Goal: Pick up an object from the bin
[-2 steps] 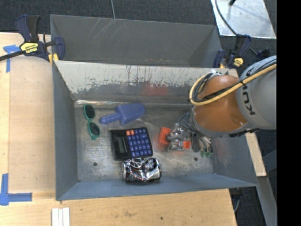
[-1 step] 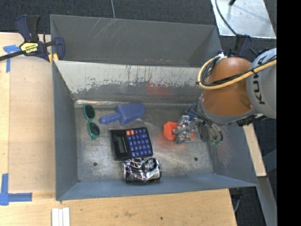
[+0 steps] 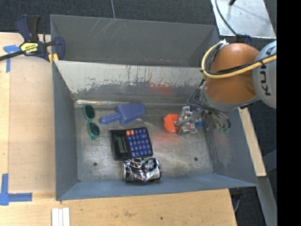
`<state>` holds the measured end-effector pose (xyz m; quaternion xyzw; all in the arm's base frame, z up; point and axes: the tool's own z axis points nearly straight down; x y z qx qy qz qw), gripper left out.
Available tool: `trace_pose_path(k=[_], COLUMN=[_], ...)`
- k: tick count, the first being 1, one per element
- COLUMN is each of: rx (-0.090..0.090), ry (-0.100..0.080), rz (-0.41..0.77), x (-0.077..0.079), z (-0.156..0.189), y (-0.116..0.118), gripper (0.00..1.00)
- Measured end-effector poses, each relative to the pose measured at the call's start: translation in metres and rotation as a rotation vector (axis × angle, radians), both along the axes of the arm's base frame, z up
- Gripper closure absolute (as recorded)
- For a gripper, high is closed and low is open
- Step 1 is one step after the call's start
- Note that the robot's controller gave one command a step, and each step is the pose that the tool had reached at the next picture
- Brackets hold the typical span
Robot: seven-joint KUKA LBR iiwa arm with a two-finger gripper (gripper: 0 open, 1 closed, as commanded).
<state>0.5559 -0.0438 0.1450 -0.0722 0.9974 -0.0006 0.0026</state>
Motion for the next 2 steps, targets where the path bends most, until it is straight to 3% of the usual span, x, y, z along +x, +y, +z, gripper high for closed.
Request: trace_pose_path(k=[1,2], rx=[0.002,-0.004], ry=[0.005,-0.005], rz=[0.131,0.165], x=[0.026,0.046], z=[0.048,0.070], y=[-0.029,-0.027], gripper=[1.00,1.00])
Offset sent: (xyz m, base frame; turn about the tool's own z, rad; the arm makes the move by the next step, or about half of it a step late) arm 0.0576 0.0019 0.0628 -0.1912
